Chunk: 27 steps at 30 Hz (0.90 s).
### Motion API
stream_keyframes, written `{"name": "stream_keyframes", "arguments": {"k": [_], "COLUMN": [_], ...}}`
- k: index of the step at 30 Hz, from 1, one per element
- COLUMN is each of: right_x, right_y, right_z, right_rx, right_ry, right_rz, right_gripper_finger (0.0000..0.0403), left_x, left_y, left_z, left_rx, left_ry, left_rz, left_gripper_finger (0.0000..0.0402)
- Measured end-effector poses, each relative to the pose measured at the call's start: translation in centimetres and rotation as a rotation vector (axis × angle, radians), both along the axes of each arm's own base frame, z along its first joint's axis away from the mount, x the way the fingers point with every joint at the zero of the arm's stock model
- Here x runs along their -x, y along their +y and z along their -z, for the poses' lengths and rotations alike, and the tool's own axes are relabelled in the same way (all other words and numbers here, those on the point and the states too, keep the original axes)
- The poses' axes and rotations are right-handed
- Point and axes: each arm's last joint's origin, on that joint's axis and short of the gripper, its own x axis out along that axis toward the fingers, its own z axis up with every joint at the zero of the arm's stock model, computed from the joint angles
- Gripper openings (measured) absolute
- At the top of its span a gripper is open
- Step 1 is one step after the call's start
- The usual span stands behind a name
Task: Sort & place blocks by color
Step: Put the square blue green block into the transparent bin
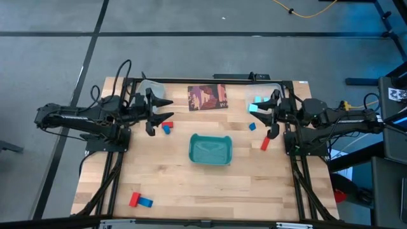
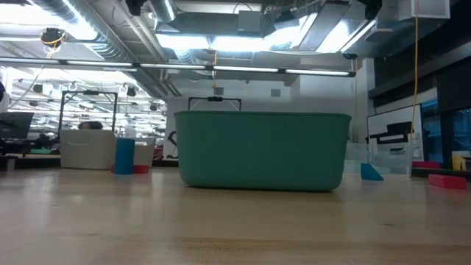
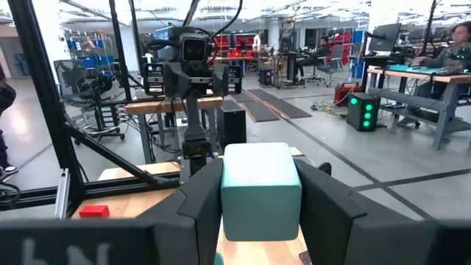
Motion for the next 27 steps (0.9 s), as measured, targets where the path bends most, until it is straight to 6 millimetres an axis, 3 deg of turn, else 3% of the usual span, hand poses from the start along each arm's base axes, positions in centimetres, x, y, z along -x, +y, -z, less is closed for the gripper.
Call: {"name": "stream_keyframes", "arguments": {"k": [7, 13, 17, 21, 27], "right_x": [0.0, -0.5, -1.6, -2.3, -2.6], "right_y": [-0.1, -1.5, -3.6, -6.7, -10.7], "right_z": [0.0, -2.0, -2.9, -1.7, 2.8], "right_rx": [-0.064, -0.135, -0.253, -0.376, -0.565], "right_ry": [-0.008, 0.018, 0.140, 0.386, 0.698], "right_rz": [0.027, 0.284, 0.490, 0.709, 0.860], "right_gripper_finger": [0.0147, 0.0147, 0.0147, 0.0147, 0.0147], "left_x": [0.0, 0.0, 0.0, 0.0, 0.0], "left_y": [0.0, 0.0, 0.1, 0.2, 0.2], "left_z": [0.0, 0.0, 0.0, 0.0, 0.0], "left_rx": [0.000, 0.001, 0.005, 0.007, 0.008], "left_ry": [0.001, 0.000, 0.000, 0.000, 0.000], "left_rz": [0.000, -0.009, -0.032, -0.061, -0.061], "left_gripper_finger": [0.0229, 0.0229, 0.0229, 0.0229, 0.0229]}}
